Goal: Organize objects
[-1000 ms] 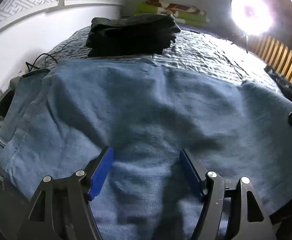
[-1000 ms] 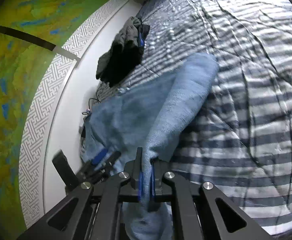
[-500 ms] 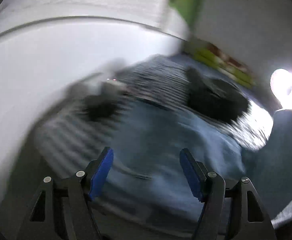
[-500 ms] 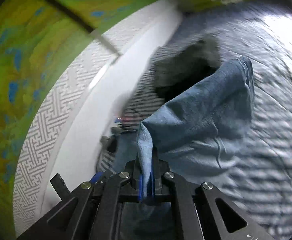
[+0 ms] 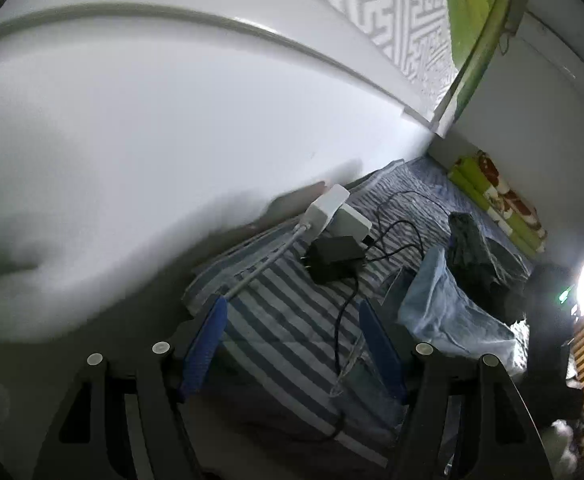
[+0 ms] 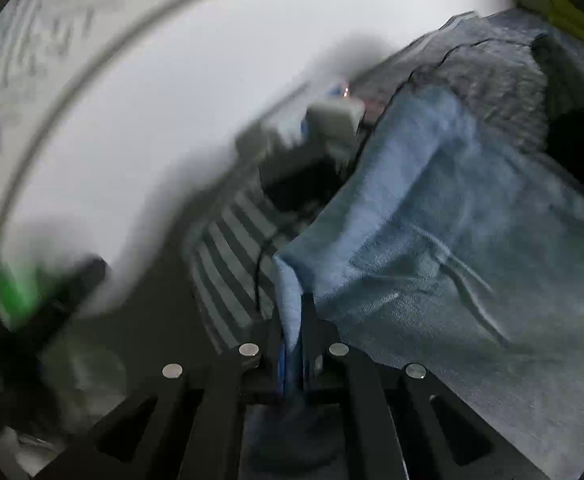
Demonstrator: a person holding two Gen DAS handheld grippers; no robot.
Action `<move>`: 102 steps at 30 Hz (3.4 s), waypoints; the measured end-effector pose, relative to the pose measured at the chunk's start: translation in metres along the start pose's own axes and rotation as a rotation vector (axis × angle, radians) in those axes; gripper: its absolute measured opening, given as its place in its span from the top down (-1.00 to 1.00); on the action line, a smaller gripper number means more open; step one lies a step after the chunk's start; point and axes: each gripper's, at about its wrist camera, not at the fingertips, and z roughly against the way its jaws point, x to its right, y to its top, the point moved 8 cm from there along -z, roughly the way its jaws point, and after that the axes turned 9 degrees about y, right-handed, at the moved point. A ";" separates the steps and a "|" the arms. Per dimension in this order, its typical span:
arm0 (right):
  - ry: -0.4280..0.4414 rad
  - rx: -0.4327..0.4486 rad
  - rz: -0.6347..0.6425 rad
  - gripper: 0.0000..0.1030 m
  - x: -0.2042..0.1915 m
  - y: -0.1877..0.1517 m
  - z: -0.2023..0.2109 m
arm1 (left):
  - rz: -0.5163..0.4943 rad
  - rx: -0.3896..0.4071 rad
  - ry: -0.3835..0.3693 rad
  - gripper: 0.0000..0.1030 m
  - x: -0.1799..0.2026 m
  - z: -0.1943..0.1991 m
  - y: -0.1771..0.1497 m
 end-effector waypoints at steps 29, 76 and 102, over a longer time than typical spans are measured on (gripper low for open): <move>-0.047 0.027 0.231 0.30 0.058 0.092 0.081 | -0.233 -0.260 -0.105 -0.51 0.092 -0.047 -0.090; -0.149 0.002 0.160 0.56 0.182 0.029 0.152 | -0.545 -0.217 -0.231 -0.48 0.244 -0.042 -0.126; -0.137 0.152 0.089 0.92 0.208 0.060 0.202 | -0.699 -0.266 -0.345 -0.67 0.278 -0.026 -0.176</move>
